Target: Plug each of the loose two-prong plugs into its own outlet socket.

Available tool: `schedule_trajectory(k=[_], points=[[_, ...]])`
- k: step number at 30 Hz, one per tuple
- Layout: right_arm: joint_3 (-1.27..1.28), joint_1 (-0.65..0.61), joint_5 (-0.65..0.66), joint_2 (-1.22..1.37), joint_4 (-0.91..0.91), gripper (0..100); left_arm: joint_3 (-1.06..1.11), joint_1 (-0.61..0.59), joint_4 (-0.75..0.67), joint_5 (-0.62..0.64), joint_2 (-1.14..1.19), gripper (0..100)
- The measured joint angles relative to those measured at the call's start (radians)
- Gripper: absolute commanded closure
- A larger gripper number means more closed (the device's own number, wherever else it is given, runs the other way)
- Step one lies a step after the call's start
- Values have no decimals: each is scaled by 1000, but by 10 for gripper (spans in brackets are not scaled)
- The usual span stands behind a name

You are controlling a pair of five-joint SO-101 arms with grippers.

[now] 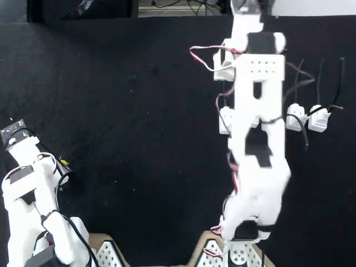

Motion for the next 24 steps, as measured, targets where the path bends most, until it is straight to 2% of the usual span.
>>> schedule_trajectory(k=[2, 5, 6, 8, 13, 16, 19, 24], points=[[91, -15, 0, -160, 0, 975, 0, 0, 0, 0, 0, 829], [242, -35, 0, -388, 0, 982, 0, 9, 0, 0, 0, 964], [299, -35, 0, -457, 0, 987, 0, 23, 0, 0, 0, 977], [410, -32, 0, -575, 0, 988, 0, 34, 0, 0, 0, 947], [718, -38, 2, -807, -11, 988, 0, 38, 0, 0, 0, 970], [901, -21, 6, -933, -77, 987, 3, 44, 0, 0, -35, 970], [1076, 49, 6, -1068, -167, 987, 57, 60, 0, 3, -138, 970], [1327, 126, 5, -1306, -272, 987, 216, 173, 0, -43, -414, 970]])
